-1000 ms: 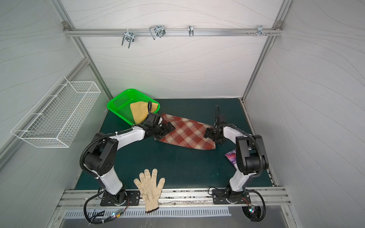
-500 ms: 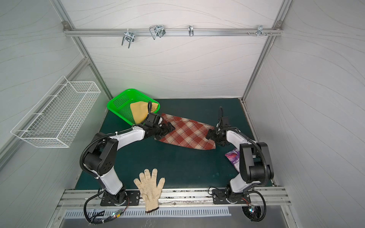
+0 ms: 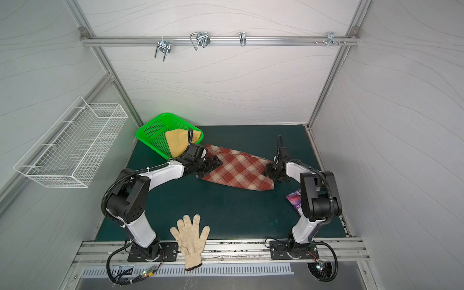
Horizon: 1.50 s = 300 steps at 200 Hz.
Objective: Fold and stack the skirts
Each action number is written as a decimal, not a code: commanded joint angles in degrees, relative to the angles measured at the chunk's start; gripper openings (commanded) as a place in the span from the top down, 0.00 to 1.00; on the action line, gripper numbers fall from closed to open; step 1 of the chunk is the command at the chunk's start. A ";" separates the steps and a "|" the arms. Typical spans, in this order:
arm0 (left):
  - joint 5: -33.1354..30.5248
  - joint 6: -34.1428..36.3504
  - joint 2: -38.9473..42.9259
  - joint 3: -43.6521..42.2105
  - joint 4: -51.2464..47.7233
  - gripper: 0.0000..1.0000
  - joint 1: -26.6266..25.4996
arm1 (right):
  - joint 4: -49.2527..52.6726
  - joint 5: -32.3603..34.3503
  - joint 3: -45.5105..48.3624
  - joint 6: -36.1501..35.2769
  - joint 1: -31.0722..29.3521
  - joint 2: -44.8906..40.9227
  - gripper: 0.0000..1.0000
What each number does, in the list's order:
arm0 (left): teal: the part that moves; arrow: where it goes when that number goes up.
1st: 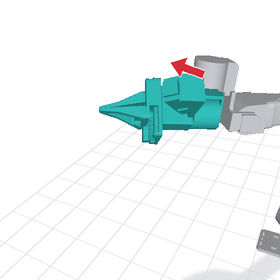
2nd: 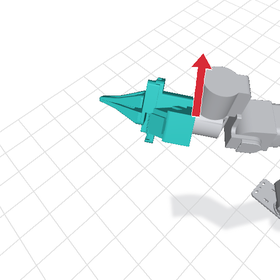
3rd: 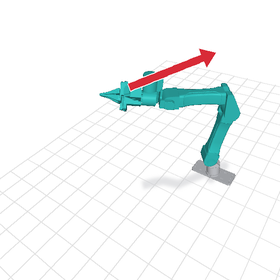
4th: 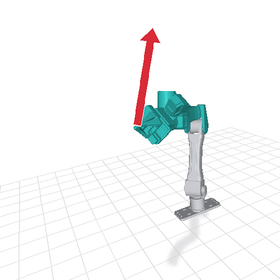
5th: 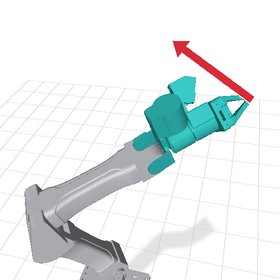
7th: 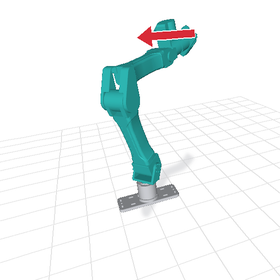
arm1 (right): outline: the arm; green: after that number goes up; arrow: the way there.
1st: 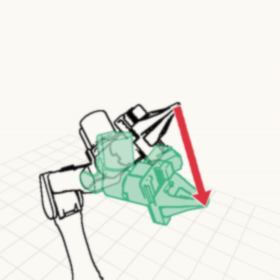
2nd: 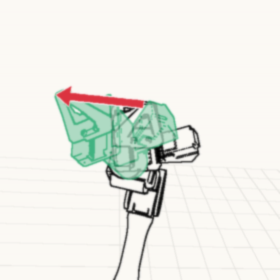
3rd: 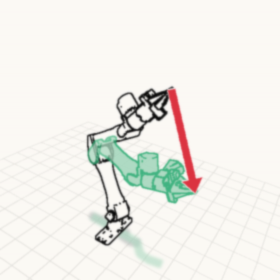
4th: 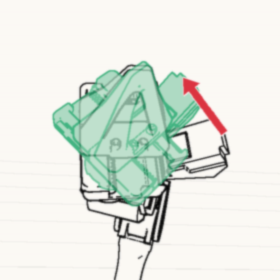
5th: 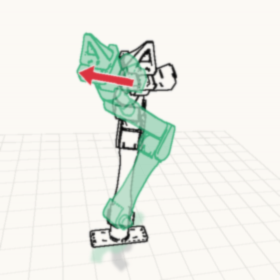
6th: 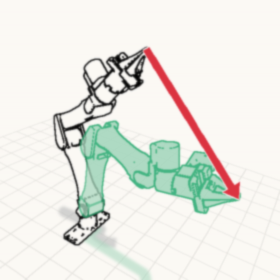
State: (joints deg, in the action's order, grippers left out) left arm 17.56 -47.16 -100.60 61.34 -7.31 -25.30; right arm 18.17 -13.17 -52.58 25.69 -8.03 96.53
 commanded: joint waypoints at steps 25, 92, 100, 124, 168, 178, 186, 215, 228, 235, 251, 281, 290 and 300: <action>0.02 0.01 -0.17 2.61 0.19 0.02 -0.36 | 2.62 -2.22 -1.72 0.33 -1.13 5.09 0.67; -0.07 0.35 1.32 1.33 0.28 0.02 -0.36 | 4.41 -0.57 -3.93 0.15 -1.11 5.19 1.00; 0.06 0.46 1.52 1.33 0.37 0.02 -0.36 | 5.89 0.66 -4.93 -0.81 -1.17 4.65 1.00; -0.29 1.09 2.15 1.76 -0.05 0.02 -0.80 | 10.69 4.63 -8.16 -3.43 -0.95 2.50 1.00; -0.38 0.78 1.91 2.16 1.73 0.02 -2.07 | 20.34 14.17 -15.68 -9.16 -1.02 -1.33 1.00; -0.02 0.49 1.57 2.27 2.48 0.02 -2.27 | 22.07 16.06 -17.00 -10.27 -1.15 -2.12 1.00; 0.32 0.15 1.13 2.41 3.09 0.02 -2.38 | 23.39 17.35 -18.04 -10.78 -1.13 -2.57 1.00; 1.25 -0.56 -0.96 3.12 4.75 0.02 -3.06 | 27.29 21.84 -21.66 -12.28 -2.24 -3.47 1.00; 1.25 -0.73 -2.07 3.35 5.05 0.02 -3.50 | 29.29 24.28 -23.88 -12.64 -3.71 -3.45 1.00; 1.20 -0.86 -2.62 3.32 5.52 0.02 -3.76 | 30.35 25.41 -25.19 -12.60 -4.57 -3.45 1.00; 0.65 -0.93 -3.67 3.01 6.40 0.02 -4.05 | 32.40 27.14 -27.96 -12.28 -6.68 -3.36 1.00; 0.03 -0.61 -6.16 3.13 6.87 0.03 -4.06 | 34.14 26.67 -32.02 -10.71 -10.32 -3.29 1.00; -0.22 -0.45 -6.90 3.09 7.04 0.03 -4.03 | 34.80 26.11 -33.30 -9.96 -11.04 -3.04 1.00; -0.50 -0.33 -7.64 3.17 6.91 0.03 -4.06 | 35.09 25.54 -34.34 -9.20 -12.01 -2.48 1.00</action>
State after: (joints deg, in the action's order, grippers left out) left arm 18.15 -47.59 -106.06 62.57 -2.26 -29.15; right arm 49.41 11.81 -83.64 14.98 -18.13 94.72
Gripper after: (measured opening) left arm 0.976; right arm 0.093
